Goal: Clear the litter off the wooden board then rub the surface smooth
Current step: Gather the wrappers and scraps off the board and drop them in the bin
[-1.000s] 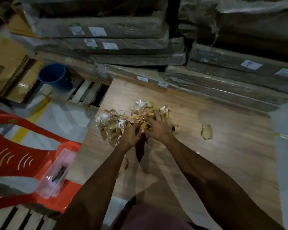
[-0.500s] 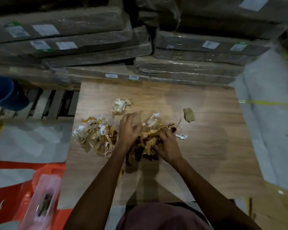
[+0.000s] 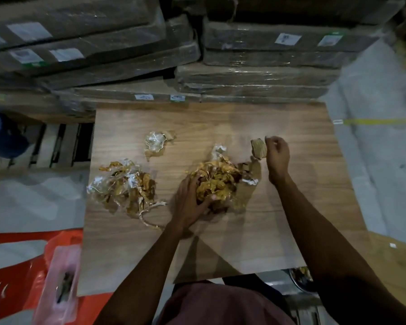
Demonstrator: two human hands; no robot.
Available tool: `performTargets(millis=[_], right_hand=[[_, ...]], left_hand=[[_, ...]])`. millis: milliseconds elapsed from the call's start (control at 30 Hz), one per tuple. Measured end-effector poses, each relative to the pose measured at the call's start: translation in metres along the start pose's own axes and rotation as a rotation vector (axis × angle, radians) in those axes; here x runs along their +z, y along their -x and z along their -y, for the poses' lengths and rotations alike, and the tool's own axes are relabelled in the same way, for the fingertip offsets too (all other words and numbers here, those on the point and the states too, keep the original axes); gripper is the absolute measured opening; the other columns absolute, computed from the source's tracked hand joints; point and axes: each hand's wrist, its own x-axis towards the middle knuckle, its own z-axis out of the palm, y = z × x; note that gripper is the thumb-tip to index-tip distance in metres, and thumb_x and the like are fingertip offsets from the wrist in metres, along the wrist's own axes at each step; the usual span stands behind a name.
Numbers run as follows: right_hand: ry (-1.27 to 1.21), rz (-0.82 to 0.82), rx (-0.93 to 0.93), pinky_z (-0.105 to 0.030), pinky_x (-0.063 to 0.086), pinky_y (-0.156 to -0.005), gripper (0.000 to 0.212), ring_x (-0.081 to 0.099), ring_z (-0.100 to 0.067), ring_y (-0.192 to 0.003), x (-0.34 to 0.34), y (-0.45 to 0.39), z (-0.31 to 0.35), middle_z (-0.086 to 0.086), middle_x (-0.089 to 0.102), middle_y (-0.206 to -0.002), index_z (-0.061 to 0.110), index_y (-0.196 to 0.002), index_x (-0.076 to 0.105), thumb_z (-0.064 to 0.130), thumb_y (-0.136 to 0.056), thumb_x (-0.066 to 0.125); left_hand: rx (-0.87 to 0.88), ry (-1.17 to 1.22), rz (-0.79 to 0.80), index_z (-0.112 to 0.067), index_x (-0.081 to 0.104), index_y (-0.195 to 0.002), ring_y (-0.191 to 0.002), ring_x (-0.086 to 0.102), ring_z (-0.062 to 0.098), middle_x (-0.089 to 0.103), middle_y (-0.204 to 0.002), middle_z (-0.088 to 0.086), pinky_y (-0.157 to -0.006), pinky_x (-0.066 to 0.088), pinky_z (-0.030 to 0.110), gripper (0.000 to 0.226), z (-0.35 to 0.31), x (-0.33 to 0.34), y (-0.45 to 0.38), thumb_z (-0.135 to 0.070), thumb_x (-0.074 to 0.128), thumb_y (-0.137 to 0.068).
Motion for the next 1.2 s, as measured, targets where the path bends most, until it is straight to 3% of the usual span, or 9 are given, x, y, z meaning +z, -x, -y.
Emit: performTargets(millis=[200,367,533,633,767,900,1000,1100,1200], right_hand=[[0.205,0.266,0.113,-0.048,0.034,-0.118,0.069,0.045,-0.030,-0.139,0.018,-0.028,-0.023,-0.011,0.041,-0.158,0.024,-0.159,0.030,0.054,-0.101,0.050],[0.345,0.334,0.050,-0.056,0.007,-0.125,0.060,0.020,-0.028,-0.156,0.028,0.006,-0.048,-0.007,0.032,-0.165,0.033,-0.156,0.033,0.063,-0.104,0.029],[0.286,0.355,-0.036,-0.047,-0.005,-0.127,0.062,0.004,-0.015,-0.159,0.018,0.048,-0.074,0.004,0.024,-0.170,0.035,-0.157,0.035,0.060,-0.103,0.020],[0.219,0.312,-0.005,-0.043,-0.007,-0.126,0.064,0.004,-0.014,-0.159,0.026,0.074,-0.068,0.003,0.026,-0.170,0.035,-0.156,0.036,0.062,-0.099,0.022],[0.102,0.268,0.056,-0.050,0.008,-0.127,0.060,0.020,-0.022,-0.157,0.033,0.090,-0.060,-0.002,0.044,-0.160,0.035,-0.147,0.047,0.062,-0.095,0.032],[-0.146,0.174,0.142,-0.056,0.047,-0.108,0.047,0.059,-0.026,-0.127,0.035,0.106,-0.058,-0.005,0.062,-0.135,0.030,-0.138,0.055,0.051,-0.097,0.049],[-0.357,0.074,0.242,-0.039,0.056,-0.097,0.039,0.065,-0.021,-0.115,0.039,0.128,-0.037,-0.007,0.065,-0.125,0.020,-0.135,0.055,0.034,-0.099,0.050],[-0.515,0.003,0.353,-0.025,0.056,-0.083,0.028,0.071,-0.008,-0.099,0.040,0.150,-0.027,-0.004,0.067,-0.115,0.011,-0.134,0.055,0.016,-0.108,0.045],[-0.530,-0.061,0.361,-0.037,0.058,-0.088,0.029,0.069,-0.019,-0.105,0.038,0.169,-0.017,-0.008,0.068,-0.117,0.006,-0.130,0.058,0.021,-0.107,0.048]], left_hand=[[0.057,-0.032,-0.155,-0.027,0.022,-0.157,-0.151,0.022,0.030,0.019,-0.167,0.009,-0.116,0.027,0.057,0.104,-0.012,0.001,-0.010,-0.083,0.056,-0.076],[0.110,-0.103,-0.244,-0.020,0.022,-0.158,-0.154,0.012,0.033,0.010,-0.169,0.013,-0.118,0.018,0.056,0.113,-0.019,0.012,-0.019,-0.082,0.063,-0.072],[0.090,-0.066,-0.125,-0.029,0.012,-0.157,-0.157,0.002,0.030,0.000,-0.171,0.008,-0.121,0.007,0.046,0.122,-0.024,0.027,-0.035,-0.085,0.066,-0.063],[0.111,-0.061,0.009,-0.031,0.014,-0.160,-0.157,0.006,0.021,0.012,-0.170,0.003,-0.127,0.002,0.051,0.103,-0.033,0.045,-0.035,-0.082,0.051,-0.078],[0.111,0.080,0.017,-0.039,0.017,-0.156,-0.156,0.011,0.016,0.024,-0.167,-0.001,-0.125,0.006,0.054,0.067,-0.044,0.061,-0.030,-0.068,0.026,-0.096],[0.078,0.378,-0.050,-0.036,0.030,-0.153,-0.146,0.033,0.007,0.036,-0.157,-0.011,-0.121,0.027,0.038,0.061,-0.062,0.066,-0.016,-0.060,0.038,-0.098],[0.065,0.541,-0.176,-0.029,0.045,-0.146,-0.134,0.047,-0.002,0.049,-0.144,-0.019,-0.109,0.038,0.020,0.056,-0.083,0.063,0.001,-0.056,0.047,-0.097],[0.098,0.593,-0.274,-0.027,0.058,-0.135,-0.125,0.056,-0.001,0.060,-0.134,-0.017,-0.103,0.044,0.021,0.048,-0.090,0.053,0.008,-0.050,0.053,-0.093],[0.152,0.620,-0.290,-0.020,0.065,-0.130,-0.122,0.062,0.009,0.067,-0.128,-0.004,-0.102,0.049,0.029,0.048,-0.094,0.043,0.017,-0.047,0.056,-0.091]])
